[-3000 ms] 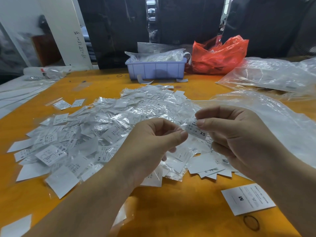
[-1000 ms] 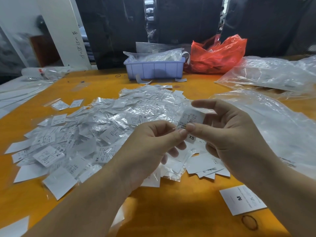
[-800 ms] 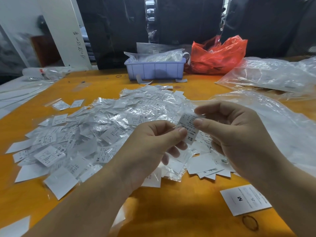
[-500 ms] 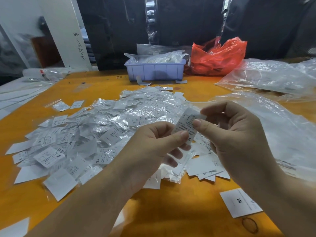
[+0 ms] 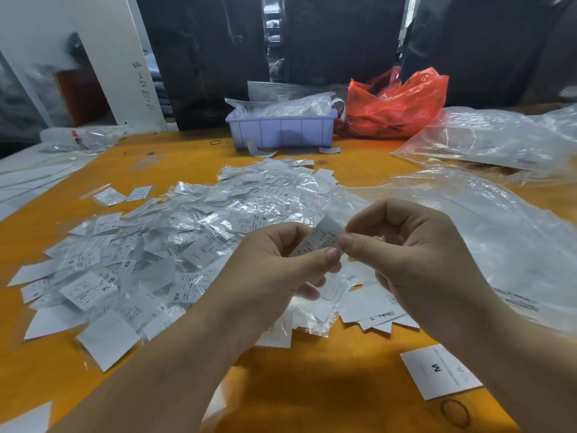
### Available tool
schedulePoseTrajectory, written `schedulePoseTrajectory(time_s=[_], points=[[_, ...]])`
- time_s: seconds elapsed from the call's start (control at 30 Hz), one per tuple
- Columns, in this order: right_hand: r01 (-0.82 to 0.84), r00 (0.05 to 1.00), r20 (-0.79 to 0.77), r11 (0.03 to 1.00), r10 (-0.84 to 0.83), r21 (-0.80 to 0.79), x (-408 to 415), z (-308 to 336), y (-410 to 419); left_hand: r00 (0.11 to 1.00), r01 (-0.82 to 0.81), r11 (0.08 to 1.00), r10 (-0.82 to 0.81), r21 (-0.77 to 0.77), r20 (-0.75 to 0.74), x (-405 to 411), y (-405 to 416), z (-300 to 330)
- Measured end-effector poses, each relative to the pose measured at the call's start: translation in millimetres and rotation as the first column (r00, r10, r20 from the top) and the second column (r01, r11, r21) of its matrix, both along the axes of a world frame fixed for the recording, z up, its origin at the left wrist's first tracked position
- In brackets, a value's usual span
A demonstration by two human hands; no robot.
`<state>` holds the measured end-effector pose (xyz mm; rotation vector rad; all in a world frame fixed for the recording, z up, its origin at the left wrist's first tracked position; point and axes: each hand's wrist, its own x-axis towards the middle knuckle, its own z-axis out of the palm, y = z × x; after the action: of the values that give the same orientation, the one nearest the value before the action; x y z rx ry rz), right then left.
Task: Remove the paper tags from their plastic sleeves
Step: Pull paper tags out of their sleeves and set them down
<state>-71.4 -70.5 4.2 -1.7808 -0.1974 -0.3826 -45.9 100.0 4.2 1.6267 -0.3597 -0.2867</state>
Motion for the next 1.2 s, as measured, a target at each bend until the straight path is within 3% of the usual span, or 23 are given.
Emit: schedulePoseTrajectory(time_s=[0.27,0.53,0.87,1.2], points=[[-0.048,0.997,0.052,0.988,0.056,-0.147,0,3,-1,1.0,0.008,1.0,-0.008,-0.012,-0.028,1,1,0],[-0.148,0.989,-0.018,0.965,0.147,-0.218,-1,3,-2,0.997,-0.014,0.998,0.009,-0.063,-0.074,2,0,0],[-0.041,0.996,-0.079,0.997,0.036,-0.067,2,10,-9,0.991,-0.117,0.99,0.112,-0.074,-0.068,6,3,1],[-0.193,0.965,-0.187,0.98,0.184,-0.036,3,10,-8,0.993,-0.101,0.987,0.091,-0.122,-0.08,5,2,2]])
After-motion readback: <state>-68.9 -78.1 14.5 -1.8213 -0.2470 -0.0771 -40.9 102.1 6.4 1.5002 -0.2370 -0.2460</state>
